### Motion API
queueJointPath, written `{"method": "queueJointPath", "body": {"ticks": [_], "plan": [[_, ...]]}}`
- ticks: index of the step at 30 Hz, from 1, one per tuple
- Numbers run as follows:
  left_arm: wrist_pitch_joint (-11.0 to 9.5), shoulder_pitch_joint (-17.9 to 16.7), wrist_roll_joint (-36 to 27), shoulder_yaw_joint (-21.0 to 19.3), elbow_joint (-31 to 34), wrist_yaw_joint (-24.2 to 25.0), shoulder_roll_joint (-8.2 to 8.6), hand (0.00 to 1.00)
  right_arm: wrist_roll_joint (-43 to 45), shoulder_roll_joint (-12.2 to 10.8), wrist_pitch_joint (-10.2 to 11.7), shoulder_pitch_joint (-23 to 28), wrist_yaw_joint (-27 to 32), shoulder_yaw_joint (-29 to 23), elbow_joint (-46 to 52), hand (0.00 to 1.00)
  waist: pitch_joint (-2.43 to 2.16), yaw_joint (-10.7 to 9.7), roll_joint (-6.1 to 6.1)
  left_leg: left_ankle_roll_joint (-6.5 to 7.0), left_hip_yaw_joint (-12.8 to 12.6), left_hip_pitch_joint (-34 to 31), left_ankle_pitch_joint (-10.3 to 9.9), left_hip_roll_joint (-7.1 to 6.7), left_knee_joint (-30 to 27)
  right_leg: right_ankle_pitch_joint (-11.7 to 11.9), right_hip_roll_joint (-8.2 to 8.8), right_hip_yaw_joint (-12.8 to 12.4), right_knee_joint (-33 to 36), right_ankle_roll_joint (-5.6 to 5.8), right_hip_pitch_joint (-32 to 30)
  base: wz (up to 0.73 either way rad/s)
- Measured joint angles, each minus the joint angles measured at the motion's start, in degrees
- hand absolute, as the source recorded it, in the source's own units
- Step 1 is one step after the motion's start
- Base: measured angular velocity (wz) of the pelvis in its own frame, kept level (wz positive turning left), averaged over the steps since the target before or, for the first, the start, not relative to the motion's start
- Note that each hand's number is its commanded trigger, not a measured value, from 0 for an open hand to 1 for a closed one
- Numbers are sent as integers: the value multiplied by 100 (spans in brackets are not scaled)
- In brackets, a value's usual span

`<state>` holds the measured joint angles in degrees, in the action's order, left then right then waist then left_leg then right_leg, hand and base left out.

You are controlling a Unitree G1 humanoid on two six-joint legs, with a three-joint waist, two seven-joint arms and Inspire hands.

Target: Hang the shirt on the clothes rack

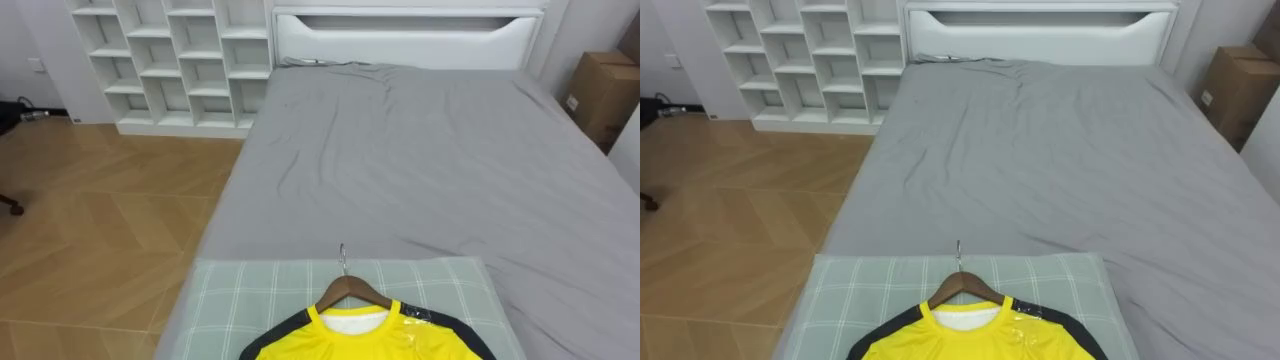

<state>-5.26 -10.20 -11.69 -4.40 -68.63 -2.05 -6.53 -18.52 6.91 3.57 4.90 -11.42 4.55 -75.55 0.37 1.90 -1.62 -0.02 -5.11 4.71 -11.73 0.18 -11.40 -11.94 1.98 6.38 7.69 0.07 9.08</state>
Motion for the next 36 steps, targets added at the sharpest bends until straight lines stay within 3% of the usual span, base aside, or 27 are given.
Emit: {"method": "queueJointPath", "body": {"ticks": [19,36], "plan": [[17,-36,-5,11,77,-27,11,0,-636,2,-106,65,-13,147,21,0,-33,4,23,0,-16,-15,0,0,-2,0,-2,-17,1,0,-8,0],[21,-101,-23,11,55,-259,37,0,-680,3,-111,72,4,147,12,0,-10,-3,23,0,31,-11,0,-6,-5,-3,-2,29,-9,2,24,0]]}}
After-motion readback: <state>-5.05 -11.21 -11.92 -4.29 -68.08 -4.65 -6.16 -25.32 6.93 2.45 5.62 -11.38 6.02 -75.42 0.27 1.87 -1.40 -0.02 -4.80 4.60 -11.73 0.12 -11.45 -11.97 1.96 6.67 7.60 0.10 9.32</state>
